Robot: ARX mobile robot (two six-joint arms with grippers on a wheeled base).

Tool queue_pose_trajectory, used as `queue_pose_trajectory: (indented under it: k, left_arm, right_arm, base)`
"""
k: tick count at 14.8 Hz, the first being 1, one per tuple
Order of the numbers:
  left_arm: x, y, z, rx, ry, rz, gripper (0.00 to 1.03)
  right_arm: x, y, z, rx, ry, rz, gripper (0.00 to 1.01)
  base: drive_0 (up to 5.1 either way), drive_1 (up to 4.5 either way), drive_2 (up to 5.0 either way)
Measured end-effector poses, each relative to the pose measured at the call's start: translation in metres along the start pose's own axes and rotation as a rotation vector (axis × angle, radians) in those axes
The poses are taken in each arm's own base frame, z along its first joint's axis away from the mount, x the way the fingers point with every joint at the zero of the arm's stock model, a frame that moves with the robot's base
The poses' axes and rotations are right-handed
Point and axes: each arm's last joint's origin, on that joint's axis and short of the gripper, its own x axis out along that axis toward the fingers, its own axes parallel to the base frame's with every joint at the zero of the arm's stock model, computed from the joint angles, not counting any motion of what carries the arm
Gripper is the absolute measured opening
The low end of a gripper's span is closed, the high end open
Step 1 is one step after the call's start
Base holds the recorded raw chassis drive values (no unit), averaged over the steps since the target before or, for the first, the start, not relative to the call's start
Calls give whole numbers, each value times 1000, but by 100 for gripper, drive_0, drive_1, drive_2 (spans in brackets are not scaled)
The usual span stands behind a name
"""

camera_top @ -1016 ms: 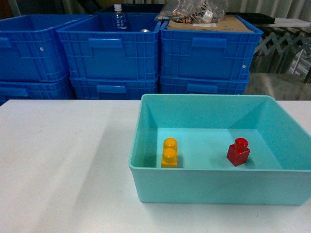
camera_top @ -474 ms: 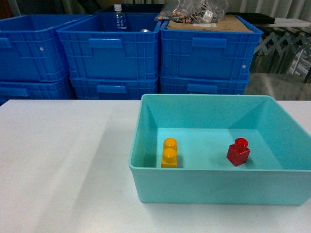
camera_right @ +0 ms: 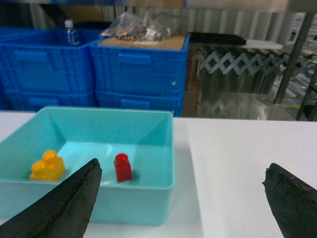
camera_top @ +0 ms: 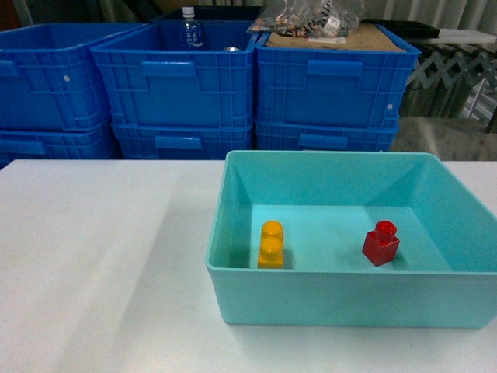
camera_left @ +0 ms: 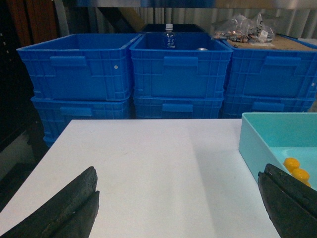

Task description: Pick red block from blue box to shelf

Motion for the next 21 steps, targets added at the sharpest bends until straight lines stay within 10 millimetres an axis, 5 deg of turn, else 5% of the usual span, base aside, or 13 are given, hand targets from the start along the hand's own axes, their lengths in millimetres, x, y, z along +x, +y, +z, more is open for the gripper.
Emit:
queue_pose_trajectory:
  k: [2, 4, 8, 14, 17, 21]
  left_arm:
    - [0, 0, 0, 0, 0, -1, 98]
    - [0, 0, 0, 0, 0, 0, 98]
    - [0, 0, 0, 0, 0, 0, 98]
    - [0, 0, 0, 0, 0, 0, 98]
    - [0, 0, 0, 0, 0, 0, 98]
    - [0, 0, 0, 0, 0, 0, 98]
  right_arm:
    - [5, 4, -4, -55, 189, 144, 98]
    - [22, 18, 10, -87, 193, 235, 98]
    - [99, 56, 28, -78, 343, 314, 98]
    - [224, 101, -8, -76, 688, 245, 98]
    - [266, 104, -24, -80, 756, 165, 98]
    - [295, 99, -46, -62, 823, 106, 98]
  base:
    - [0, 0, 0]
    - [0, 0, 0]
    - [0, 0, 0]
    - [0, 0, 0]
    - [0, 0, 0]
    - [0, 0, 0]
